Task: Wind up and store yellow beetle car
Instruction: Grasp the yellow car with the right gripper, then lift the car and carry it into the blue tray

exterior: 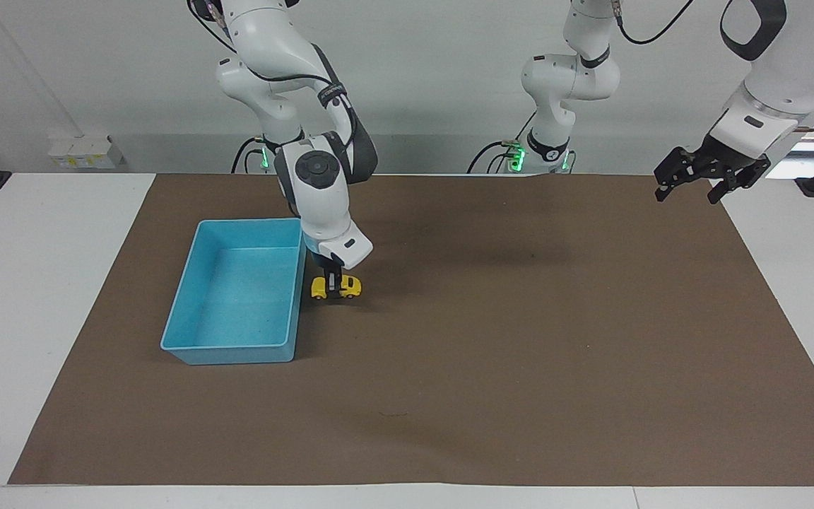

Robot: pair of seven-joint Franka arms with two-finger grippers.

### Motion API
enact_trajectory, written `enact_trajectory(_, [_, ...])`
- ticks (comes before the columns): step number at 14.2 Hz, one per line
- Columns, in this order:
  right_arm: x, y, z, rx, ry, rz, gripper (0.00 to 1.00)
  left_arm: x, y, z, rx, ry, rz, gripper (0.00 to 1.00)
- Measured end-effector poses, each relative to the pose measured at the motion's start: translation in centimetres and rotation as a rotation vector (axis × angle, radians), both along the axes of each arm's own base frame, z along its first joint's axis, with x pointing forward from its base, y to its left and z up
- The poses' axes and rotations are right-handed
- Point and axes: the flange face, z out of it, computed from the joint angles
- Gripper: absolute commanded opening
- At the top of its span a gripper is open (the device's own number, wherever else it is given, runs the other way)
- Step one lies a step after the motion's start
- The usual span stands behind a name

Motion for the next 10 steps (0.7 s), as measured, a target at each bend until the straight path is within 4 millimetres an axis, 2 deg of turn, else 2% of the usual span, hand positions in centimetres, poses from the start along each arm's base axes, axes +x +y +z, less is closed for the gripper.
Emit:
enact_trajectory(3, [0.3, 0.1, 0.8, -0.003, 0.003, -0.014, 0.0, 0.0, 0.0, 0.0, 0.0, 0.0, 0.0, 1.0])
enact_trajectory(5, [0.6, 0.1, 2.1, -0.01, 0.015, -0.03, 0.0, 0.0, 0.0, 0.0, 0.0, 0.0, 0.0, 1.0])
enact_trajectory(7, [0.9, -0.2, 4.4, -0.018, 0.021, -0.043, 0.0, 0.0, 0.0, 0.0, 0.0, 0.0, 0.0, 1.0])
enact_trajectory(10, [1.2, -2.1, 7.9, -0.025, 0.02, -0.079, 0.0, 0.0, 0.0, 0.0, 0.0, 0.0, 0.0, 1.0])
